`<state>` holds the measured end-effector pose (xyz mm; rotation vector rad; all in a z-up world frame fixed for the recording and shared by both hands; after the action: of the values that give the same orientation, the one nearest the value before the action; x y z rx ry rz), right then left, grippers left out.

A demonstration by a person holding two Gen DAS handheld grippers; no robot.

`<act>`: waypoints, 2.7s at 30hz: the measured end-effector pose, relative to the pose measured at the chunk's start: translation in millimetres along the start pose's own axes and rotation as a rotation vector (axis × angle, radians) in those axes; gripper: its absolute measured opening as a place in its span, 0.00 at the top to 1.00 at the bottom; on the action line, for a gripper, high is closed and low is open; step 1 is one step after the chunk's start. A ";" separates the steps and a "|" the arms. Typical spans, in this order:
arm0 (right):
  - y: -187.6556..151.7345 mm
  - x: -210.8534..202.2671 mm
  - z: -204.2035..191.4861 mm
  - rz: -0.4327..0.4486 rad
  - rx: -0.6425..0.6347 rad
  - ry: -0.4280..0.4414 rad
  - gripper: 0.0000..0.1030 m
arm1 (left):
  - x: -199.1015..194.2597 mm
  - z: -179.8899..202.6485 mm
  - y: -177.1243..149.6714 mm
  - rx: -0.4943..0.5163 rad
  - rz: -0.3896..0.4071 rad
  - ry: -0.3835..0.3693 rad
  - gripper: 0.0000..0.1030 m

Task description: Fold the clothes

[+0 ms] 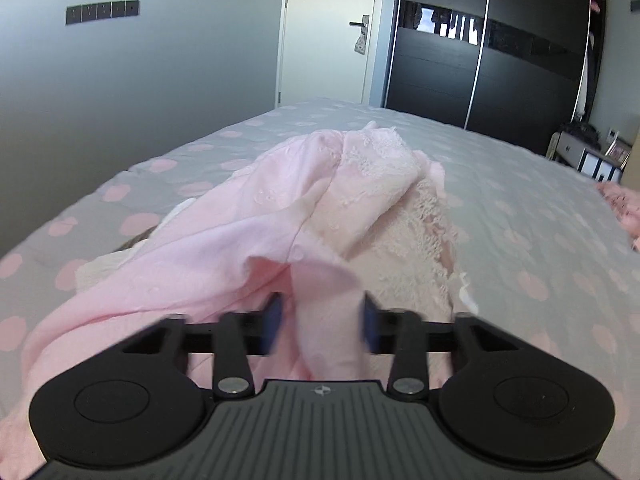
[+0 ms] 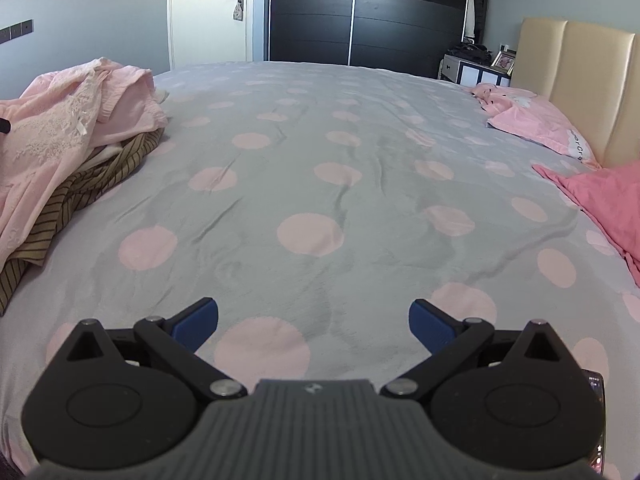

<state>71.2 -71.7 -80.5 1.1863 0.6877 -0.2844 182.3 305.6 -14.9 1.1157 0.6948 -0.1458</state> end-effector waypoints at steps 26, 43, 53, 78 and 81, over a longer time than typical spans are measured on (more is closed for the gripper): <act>7.2 -35.0 49.6 0.002 0.037 -0.123 0.01 | -139.2 226.5 -187.6 0.429 -0.310 -0.672 1.00; 6.4 -45.9 11.7 -0.002 -0.009 0.031 0.11 | -148.2 191.9 -239.5 0.572 -0.449 -0.569 0.67; 14.4 -33.3 -90.1 0.028 -0.181 0.333 0.15 | -122.6 143.2 -199.7 0.479 -0.387 -0.412 0.53; 24.3 -37.6 49.9 -0.102 -0.305 0.024 1.00 | -109.7 117.6 -156.6 0.338 -0.341 -0.351 0.52; 23.1 -54.6 92.7 -0.109 -0.352 -0.096 1.00 | -108.3 121.0 -153.9 0.354 -0.344 -0.352 0.52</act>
<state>73.7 -156.2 -10.1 0.7968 0.6872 -0.2958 82.7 106.9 -40.4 1.2560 0.5494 -0.7648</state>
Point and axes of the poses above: each gripper's, at about its wrist camera, not at the fingertips, and x roughly the way its jaws point, z to its right, y to its top, the point moved 10 cm from there along x, roughly the way its jaws point, and after that the axes turned 12 degrees about -x, right-handed, at the moved point
